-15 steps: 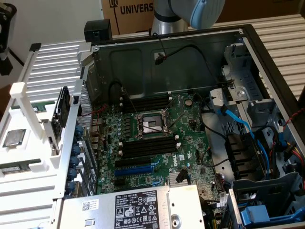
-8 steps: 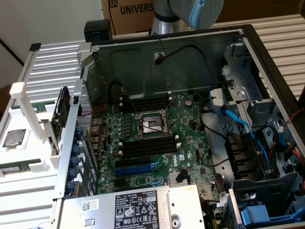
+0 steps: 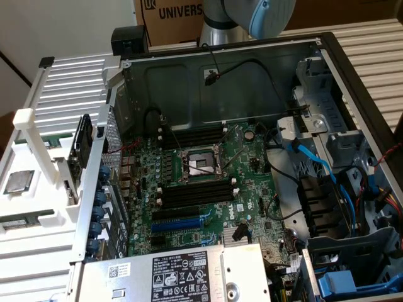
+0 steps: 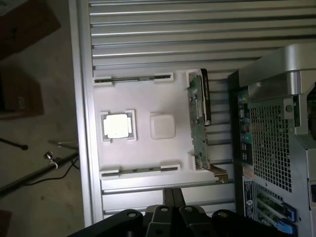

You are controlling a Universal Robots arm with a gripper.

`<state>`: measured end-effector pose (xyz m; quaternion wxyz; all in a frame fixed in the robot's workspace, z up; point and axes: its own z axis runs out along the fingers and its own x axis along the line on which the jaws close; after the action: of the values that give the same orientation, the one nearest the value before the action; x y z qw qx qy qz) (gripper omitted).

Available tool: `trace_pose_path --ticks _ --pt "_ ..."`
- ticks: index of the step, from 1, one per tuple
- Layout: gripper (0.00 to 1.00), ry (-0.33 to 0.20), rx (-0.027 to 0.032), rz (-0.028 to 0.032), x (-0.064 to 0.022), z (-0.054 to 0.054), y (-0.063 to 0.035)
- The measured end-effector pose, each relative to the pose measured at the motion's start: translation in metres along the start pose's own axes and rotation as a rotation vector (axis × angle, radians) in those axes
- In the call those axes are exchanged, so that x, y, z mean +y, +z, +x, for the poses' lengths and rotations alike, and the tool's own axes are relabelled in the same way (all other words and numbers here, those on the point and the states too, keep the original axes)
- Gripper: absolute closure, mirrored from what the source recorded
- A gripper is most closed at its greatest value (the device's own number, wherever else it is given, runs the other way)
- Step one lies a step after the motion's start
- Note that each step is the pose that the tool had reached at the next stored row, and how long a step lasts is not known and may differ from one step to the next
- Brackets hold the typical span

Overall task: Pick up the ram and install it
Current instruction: 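Reach for the ram, then pick up the ram and move it above insertion slot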

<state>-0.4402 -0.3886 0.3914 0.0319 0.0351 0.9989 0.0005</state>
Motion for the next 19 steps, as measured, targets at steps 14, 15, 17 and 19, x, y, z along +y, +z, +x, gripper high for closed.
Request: trace_pose_path --ticks 14,15,17,19 --pt "0.9 -0.079 0.0004 -0.0049 0.0062 0.015 -0.0009" --pt "0.9 -0.079 0.0004 -0.0049 0.0062 0.015 -0.0009" --pt "0.9 -0.079 0.0003 -0.005 0.0062 0.015 -0.0009" --pt "0.9 -0.079 0.0004 -0.005 0.0062 0.015 -0.0009"
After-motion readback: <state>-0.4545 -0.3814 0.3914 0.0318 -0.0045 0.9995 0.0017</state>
